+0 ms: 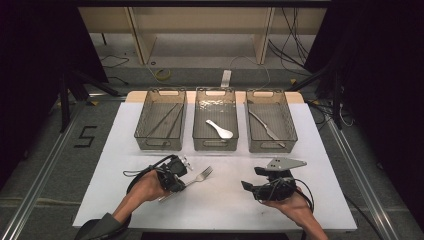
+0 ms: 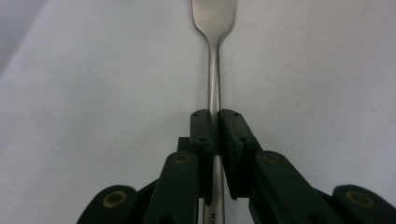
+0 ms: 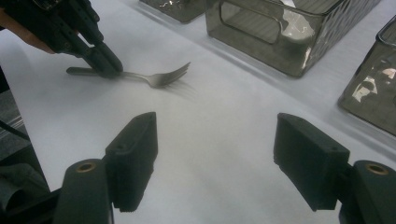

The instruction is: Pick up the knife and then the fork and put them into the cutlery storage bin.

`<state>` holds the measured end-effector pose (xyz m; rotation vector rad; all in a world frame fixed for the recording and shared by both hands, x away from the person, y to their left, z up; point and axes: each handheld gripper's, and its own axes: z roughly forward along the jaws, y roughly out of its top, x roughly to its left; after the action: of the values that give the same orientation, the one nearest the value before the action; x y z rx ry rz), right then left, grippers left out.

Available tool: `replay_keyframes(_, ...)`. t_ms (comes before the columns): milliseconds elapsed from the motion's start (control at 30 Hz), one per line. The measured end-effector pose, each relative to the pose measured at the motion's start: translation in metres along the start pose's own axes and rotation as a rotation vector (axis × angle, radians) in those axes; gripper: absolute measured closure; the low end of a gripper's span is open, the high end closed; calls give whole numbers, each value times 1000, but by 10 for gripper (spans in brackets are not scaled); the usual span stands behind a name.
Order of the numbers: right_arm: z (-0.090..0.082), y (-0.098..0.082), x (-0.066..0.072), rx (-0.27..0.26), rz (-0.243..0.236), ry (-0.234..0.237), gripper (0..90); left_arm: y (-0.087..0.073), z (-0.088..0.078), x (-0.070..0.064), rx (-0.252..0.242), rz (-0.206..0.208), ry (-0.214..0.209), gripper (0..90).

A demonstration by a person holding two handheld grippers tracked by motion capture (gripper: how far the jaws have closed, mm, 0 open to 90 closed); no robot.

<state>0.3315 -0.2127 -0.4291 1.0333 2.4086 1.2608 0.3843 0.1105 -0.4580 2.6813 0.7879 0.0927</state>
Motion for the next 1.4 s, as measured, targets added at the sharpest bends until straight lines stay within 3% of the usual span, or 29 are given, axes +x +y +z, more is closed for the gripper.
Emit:
replay_keyframes(200,1,1,2,-4,-2,8,316,0,-5,1,-18,-16,-19,828)
replay_keyframes(367,5,4,10,-7,-33,33,315,3,-11,-3,-24,-15,-65,828)
replay_keyframes(633,19,12,36,-6,-138,94,316,14,-17,-19,-26,20,-133,828)
replay_keyframes(967,34,15,59,26,-263,117,318,26,-19,-30,-17,53,-185,827)
replay_keyframes(1400,48,16,75,60,-389,92,324,42,-20,-38,0,87,-250,827)
